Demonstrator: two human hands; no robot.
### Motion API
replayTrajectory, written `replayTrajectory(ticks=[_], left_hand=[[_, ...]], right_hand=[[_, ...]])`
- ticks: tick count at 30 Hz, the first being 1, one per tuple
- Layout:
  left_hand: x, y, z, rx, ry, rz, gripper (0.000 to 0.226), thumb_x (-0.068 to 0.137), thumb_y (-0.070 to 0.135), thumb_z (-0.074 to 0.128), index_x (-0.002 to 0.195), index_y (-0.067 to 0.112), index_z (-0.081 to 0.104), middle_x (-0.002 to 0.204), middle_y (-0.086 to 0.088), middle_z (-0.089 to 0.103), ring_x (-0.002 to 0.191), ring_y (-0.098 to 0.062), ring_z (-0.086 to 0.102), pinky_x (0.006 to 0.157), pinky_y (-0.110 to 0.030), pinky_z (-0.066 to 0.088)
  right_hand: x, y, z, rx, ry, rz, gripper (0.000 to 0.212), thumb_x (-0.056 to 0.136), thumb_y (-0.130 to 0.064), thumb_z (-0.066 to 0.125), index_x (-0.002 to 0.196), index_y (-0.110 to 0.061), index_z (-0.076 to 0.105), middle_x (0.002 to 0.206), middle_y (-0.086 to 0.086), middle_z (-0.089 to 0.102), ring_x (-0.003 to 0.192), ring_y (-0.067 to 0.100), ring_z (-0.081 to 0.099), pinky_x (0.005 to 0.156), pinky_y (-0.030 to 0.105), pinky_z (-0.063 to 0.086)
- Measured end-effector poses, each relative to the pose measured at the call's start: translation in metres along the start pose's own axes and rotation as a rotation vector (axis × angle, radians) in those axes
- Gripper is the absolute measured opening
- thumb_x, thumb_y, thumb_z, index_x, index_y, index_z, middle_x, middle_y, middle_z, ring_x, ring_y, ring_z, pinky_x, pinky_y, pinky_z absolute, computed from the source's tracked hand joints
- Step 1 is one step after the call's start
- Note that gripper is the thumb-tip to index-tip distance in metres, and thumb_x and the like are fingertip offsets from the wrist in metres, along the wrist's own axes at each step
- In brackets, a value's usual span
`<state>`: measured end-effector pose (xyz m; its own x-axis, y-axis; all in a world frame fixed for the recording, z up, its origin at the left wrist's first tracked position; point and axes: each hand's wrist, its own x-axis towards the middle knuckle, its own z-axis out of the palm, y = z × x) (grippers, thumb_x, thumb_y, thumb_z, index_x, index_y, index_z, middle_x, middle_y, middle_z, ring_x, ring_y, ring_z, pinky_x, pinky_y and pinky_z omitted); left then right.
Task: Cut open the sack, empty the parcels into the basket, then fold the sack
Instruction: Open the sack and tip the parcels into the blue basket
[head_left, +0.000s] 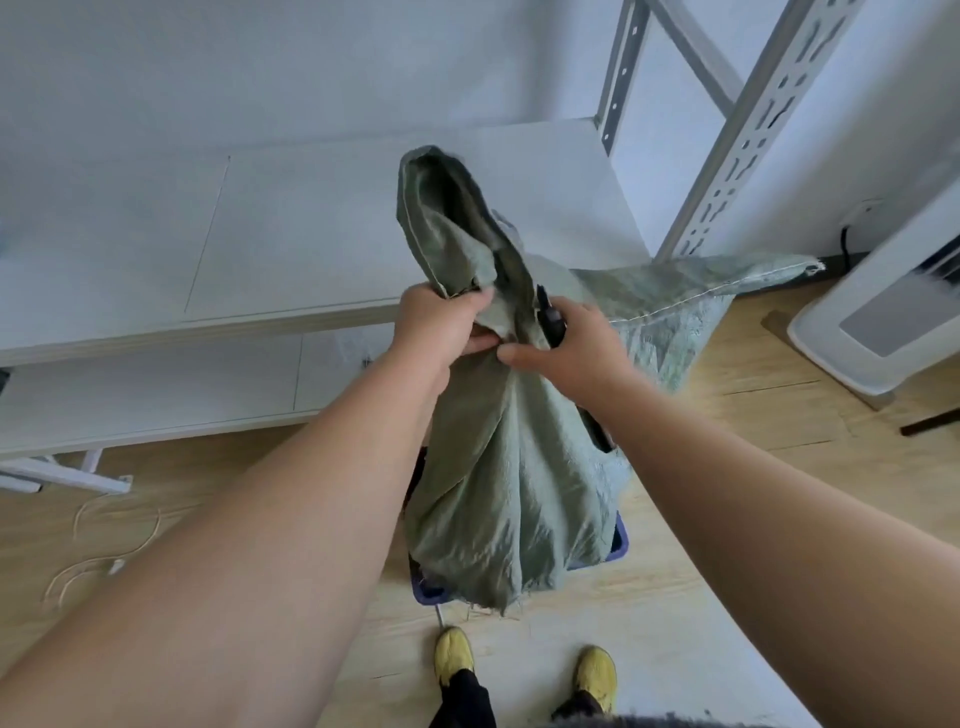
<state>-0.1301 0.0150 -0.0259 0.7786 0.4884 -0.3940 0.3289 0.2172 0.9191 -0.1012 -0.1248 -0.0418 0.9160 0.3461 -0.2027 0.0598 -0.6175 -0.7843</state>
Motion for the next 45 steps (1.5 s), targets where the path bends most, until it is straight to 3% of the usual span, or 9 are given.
replayTrajectory(ticks=[8, 11, 13, 18, 22, 26, 31, 34, 45], left_hand=[[-0.016, -0.012, -0.006, 0.448, -0.183, 0.194, 0.044, 0.079, 0.035, 0.075, 0.118, 0.027, 0.056, 0.107, 0.016, 0.063, 0.086, -0.001, 0.059, 0.067, -0.016, 0.045], [-0.010, -0.037, -0.022, 0.788, -0.255, 0.153, 0.080, 0.072, 0.038, 0.080, 0.141, 0.030, 0.040, 0.132, 0.010, 0.053, 0.101, -0.013, 0.060, 0.087, -0.025, 0.044], [-0.006, -0.053, -0.023, 0.913, -0.308, 0.091, 0.073, 0.077, 0.036, 0.077, 0.140, 0.024, 0.042, 0.134, 0.003, 0.055, 0.108, -0.022, 0.062, 0.096, -0.030, 0.044], [0.004, -0.048, -0.008, 0.693, -0.106, 0.192, 0.021, 0.090, 0.027, 0.059, 0.104, 0.012, 0.062, 0.103, -0.011, 0.069, 0.086, -0.030, 0.069, 0.084, -0.043, 0.057], [-0.002, -0.047, -0.006, 0.632, -0.169, 0.174, 0.012, 0.092, 0.026, 0.059, 0.101, 0.019, 0.062, 0.101, -0.011, 0.071, 0.083, -0.026, 0.071, 0.083, -0.040, 0.058], [-0.002, -0.043, -0.008, 0.538, 0.012, 0.295, 0.015, 0.081, 0.039, 0.056, 0.085, 0.026, 0.063, 0.088, -0.006, 0.073, 0.085, -0.030, 0.069, 0.082, -0.045, 0.056], [-0.009, -0.042, -0.008, 0.533, 0.012, 0.320, 0.012, 0.085, 0.031, 0.059, 0.073, 0.027, 0.061, 0.071, 0.001, 0.071, 0.074, -0.020, 0.071, 0.080, -0.042, 0.057], [-0.009, -0.040, -0.005, 0.600, 0.027, 0.376, 0.012, 0.088, 0.030, 0.058, 0.078, 0.024, 0.060, 0.076, -0.001, 0.070, 0.079, -0.025, 0.067, 0.078, -0.037, 0.055], [-0.019, -0.044, -0.001, 0.649, -0.081, 0.310, 0.027, 0.088, 0.038, 0.061, 0.103, 0.016, 0.059, 0.095, 0.002, 0.067, 0.090, -0.016, 0.065, 0.078, -0.032, 0.053]], right_hand=[[0.004, 0.026, 0.005, 0.287, 0.123, 0.220, 0.013, 0.079, -0.024, 0.074, 0.085, -0.025, 0.063, 0.078, -0.004, 0.065, 0.076, 0.022, 0.061, 0.075, 0.038, 0.052], [0.004, 0.014, -0.006, 0.323, 0.088, 0.177, 0.011, 0.083, -0.018, 0.072, 0.087, -0.022, 0.062, 0.076, -0.004, 0.065, 0.069, 0.016, 0.061, 0.069, 0.033, 0.052], [0.004, 0.001, -0.009, 0.295, 0.051, 0.114, 0.011, 0.082, -0.011, 0.069, 0.087, -0.018, 0.063, 0.078, 0.002, 0.068, 0.069, 0.019, 0.064, 0.069, 0.033, 0.056], [0.002, -0.028, -0.013, 0.197, 0.184, -0.055, 0.024, 0.077, -0.001, 0.059, 0.084, -0.024, 0.057, 0.082, -0.001, 0.067, 0.085, 0.025, 0.064, 0.077, 0.041, 0.055], [0.004, -0.035, -0.016, 0.208, 0.169, -0.061, 0.022, 0.075, -0.002, 0.061, 0.090, -0.018, 0.060, 0.086, 0.002, 0.068, 0.089, 0.026, 0.066, 0.082, 0.046, 0.055], [-0.001, -0.045, -0.023, 0.313, 0.234, -0.129, 0.023, 0.079, -0.003, 0.062, 0.081, -0.025, 0.059, 0.076, -0.008, 0.064, 0.076, 0.011, 0.062, 0.075, 0.033, 0.053], [0.003, -0.049, -0.029, 0.305, 0.203, -0.088, 0.017, 0.077, -0.006, 0.063, 0.081, -0.023, 0.060, 0.087, 0.005, 0.069, 0.088, 0.026, 0.067, 0.083, 0.049, 0.055], [0.005, -0.050, -0.031, 0.298, 0.215, -0.118, 0.016, 0.078, -0.005, 0.062, 0.093, -0.010, 0.063, 0.089, 0.010, 0.070, 0.082, 0.023, 0.065, 0.078, 0.039, 0.054], [0.007, -0.048, -0.034, 0.138, 0.162, -0.095, 0.016, 0.077, -0.005, 0.060, 0.084, -0.019, 0.058, 0.083, 0.005, 0.066, 0.087, 0.030, 0.067, 0.082, 0.046, 0.055]])
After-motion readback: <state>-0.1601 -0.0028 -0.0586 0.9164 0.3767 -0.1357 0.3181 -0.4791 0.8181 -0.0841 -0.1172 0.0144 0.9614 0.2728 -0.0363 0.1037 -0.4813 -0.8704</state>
